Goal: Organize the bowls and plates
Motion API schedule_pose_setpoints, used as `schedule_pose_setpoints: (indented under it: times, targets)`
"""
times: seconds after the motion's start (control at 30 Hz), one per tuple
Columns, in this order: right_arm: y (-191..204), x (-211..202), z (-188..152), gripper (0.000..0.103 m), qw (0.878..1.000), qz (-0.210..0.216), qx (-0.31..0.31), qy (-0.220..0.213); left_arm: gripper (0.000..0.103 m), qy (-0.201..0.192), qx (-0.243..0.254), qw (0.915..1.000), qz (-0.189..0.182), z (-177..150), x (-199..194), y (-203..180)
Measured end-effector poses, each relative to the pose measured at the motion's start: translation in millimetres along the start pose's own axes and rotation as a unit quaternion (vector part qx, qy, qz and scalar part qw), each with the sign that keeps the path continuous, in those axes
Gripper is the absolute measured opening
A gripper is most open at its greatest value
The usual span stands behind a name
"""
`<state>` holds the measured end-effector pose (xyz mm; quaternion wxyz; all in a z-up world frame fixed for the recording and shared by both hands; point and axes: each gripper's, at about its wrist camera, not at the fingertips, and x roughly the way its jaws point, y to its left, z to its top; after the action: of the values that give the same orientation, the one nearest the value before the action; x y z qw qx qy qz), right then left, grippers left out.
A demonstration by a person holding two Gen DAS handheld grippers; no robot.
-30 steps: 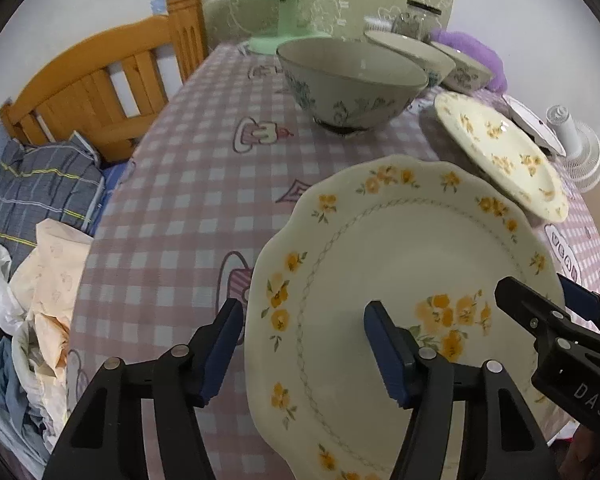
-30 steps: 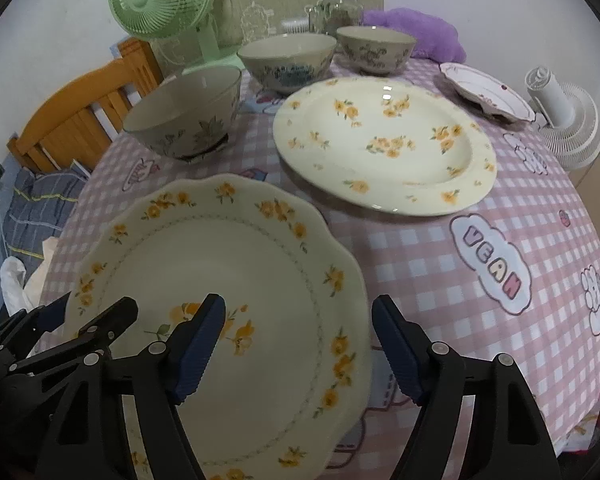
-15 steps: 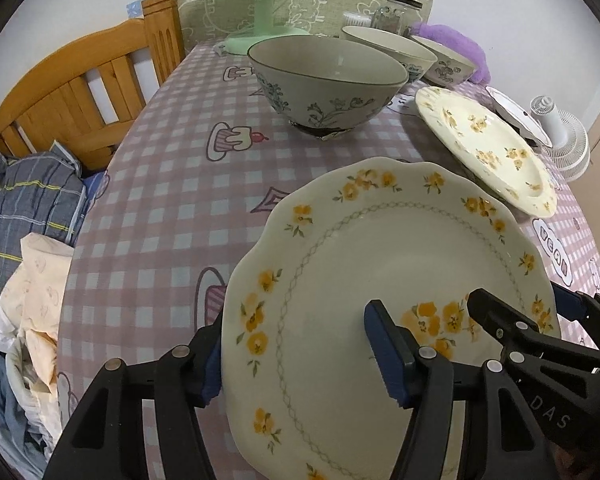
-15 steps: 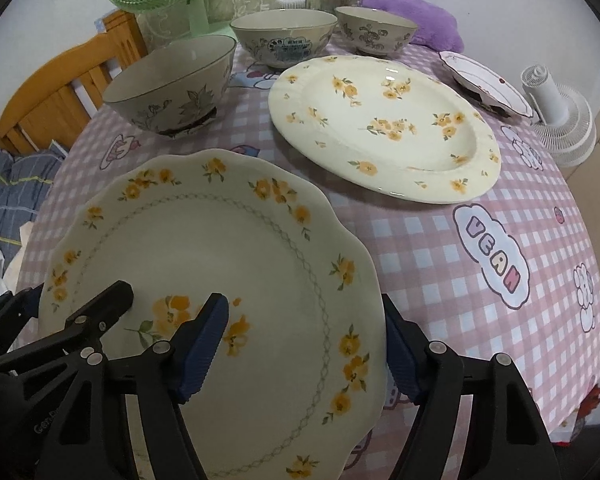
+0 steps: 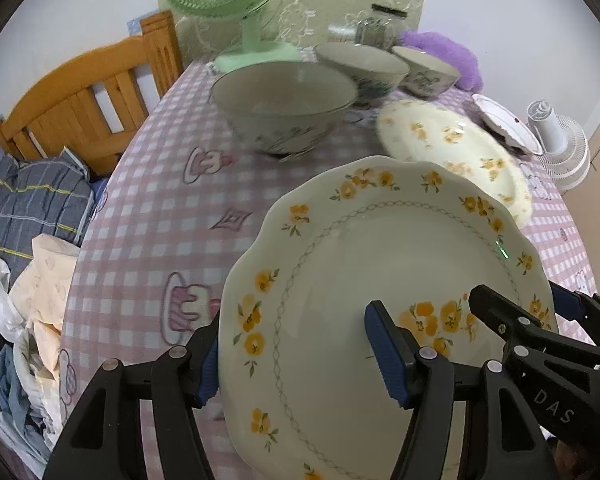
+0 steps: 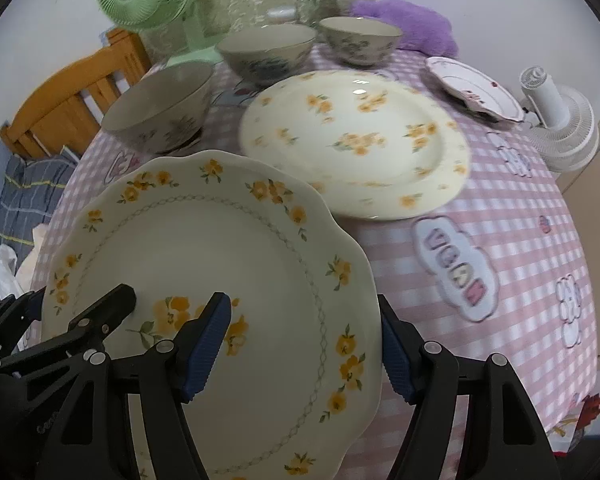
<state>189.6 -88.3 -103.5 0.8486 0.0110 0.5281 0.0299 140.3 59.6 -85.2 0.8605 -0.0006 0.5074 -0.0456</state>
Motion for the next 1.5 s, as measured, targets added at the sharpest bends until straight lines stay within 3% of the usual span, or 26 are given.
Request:
schedule_pose_setpoints:
  times: [0.33,1.0,1.27,1.5]
  targets:
    - [-73,-20,7,0.073,1.000,0.000,-0.008,-0.015,0.065,-0.007,-0.002,1.0000,-0.003,7,-6,-77]
    - [-217,-12,4,0.073,0.999,-0.028,0.030,-0.006,0.065,0.015,0.034,0.9990,-0.024,16,39,-215]
    - [-251,7,4,0.073,0.998,-0.027,0.050,0.017,0.066,0.031,0.036,0.9987,-0.018,17,54,-237]
    - [-254,12,8,0.073,0.999,-0.025,0.040,0.016,0.067,0.032,0.028,0.9990,-0.014,23,58,-239]
